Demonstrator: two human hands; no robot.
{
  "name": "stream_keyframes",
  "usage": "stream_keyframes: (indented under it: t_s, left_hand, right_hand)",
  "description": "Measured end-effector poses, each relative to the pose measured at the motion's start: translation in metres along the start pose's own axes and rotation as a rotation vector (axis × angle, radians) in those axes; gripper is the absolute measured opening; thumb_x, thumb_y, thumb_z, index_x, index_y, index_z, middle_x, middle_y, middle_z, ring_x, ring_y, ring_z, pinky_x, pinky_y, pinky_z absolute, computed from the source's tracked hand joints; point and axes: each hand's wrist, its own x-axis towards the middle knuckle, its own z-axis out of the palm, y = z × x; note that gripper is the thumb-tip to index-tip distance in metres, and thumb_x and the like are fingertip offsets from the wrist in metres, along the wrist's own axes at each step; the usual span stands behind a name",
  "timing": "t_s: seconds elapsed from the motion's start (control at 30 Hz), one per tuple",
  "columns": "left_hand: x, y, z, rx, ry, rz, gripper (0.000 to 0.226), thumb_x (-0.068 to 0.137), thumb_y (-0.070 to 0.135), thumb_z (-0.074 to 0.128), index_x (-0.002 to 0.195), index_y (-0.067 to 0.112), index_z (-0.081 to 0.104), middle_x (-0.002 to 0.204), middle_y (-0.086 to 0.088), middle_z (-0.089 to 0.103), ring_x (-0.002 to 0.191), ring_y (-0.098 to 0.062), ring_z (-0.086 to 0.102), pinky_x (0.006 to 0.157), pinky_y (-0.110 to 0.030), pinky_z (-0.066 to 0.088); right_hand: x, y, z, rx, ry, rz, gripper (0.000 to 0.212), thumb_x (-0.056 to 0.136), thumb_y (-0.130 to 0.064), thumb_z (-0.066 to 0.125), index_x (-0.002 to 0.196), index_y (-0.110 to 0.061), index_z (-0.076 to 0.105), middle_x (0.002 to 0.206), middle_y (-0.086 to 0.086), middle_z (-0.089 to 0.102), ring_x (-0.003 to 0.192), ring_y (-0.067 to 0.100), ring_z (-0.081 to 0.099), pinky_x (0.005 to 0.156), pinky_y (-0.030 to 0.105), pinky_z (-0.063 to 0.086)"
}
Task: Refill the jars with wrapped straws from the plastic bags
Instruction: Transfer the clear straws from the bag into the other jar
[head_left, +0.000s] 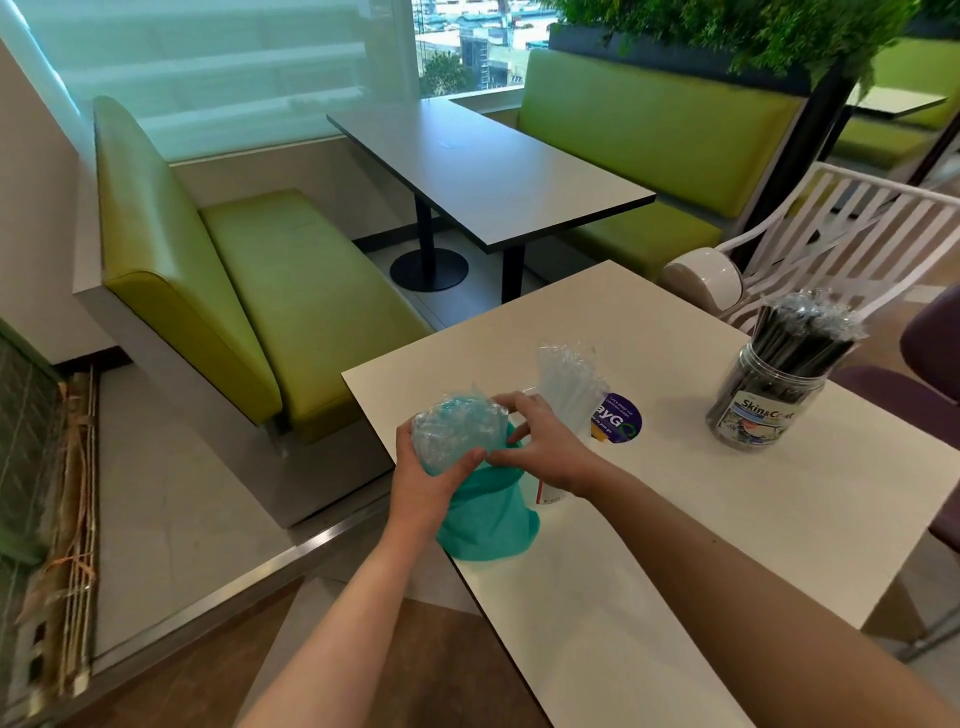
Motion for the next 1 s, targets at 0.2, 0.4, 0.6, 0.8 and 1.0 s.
stream_keyframes:
  t_s: [0.2,0.4,0.6,0.8,1.0]
  left_hand:
    - [-0.001,0.002,0.003,-0.023,0.021,0.001,0.074,0.076,0.036,0.080,0.129,0.037,0.029,0.124,0.011,0.044,0.114,-0.008,0.050,0.083,-0.018,0.048]
    - [-0.001,0.002,0.008,0.002,0.018,0.006,0.075,0.076,0.036,0.080,0.129,0.038,0.028,0.126,0.011,0.043,0.114,-0.008,0.049,0.090,-0.024,0.048]
    - [0.001,0.006,0.012,0.000,0.022,0.001,0.073,0.075,0.041,0.079,0.127,0.040,0.028,0.117,0.016,0.044,0.103,0.000,0.050,0.079,-0.017,0.046]
    - [0.005,0.005,0.015,-0.021,0.039,0.004,0.073,0.074,0.042,0.080,0.127,0.041,0.030,0.116,0.016,0.047,0.106,-0.002,0.053,0.081,-0.022,0.049]
    - [0.006,0.006,0.018,-0.003,0.061,0.017,0.075,0.072,0.044,0.082,0.126,0.040,0.030,0.122,0.010,0.048,0.110,-0.012,0.053,0.089,-0.031,0.052]
  right_hand:
    - [-0.006,0.005,0.004,-0.011,0.048,0.013,0.042,0.086,-0.021,0.071,0.124,-0.008,0.059,0.118,0.002,0.047,0.085,0.007,0.053,0.067,0.010,0.050]
    - [-0.010,0.012,0.011,-0.065,0.075,0.052,0.045,0.089,-0.032,0.066,0.128,-0.011,0.057,0.119,-0.004,0.044,0.105,0.019,0.054,0.095,0.032,0.053]
    - [-0.014,0.008,0.006,-0.052,0.169,0.042,0.047,0.087,-0.039,0.066,0.122,-0.009,0.057,0.121,-0.001,0.045,0.095,0.012,0.050,0.088,0.029,0.052]
    - [-0.017,0.004,-0.010,-0.021,0.152,0.014,0.015,0.093,-0.026,0.063,0.101,-0.016,0.056,0.108,-0.004,0.043,0.079,0.005,0.049,0.064,0.009,0.047]
    - [-0.014,0.000,-0.016,0.029,0.199,0.006,0.049,0.083,-0.064,0.050,0.118,-0.029,0.054,0.116,0.000,0.056,0.114,0.021,0.054,0.097,0.045,0.049]
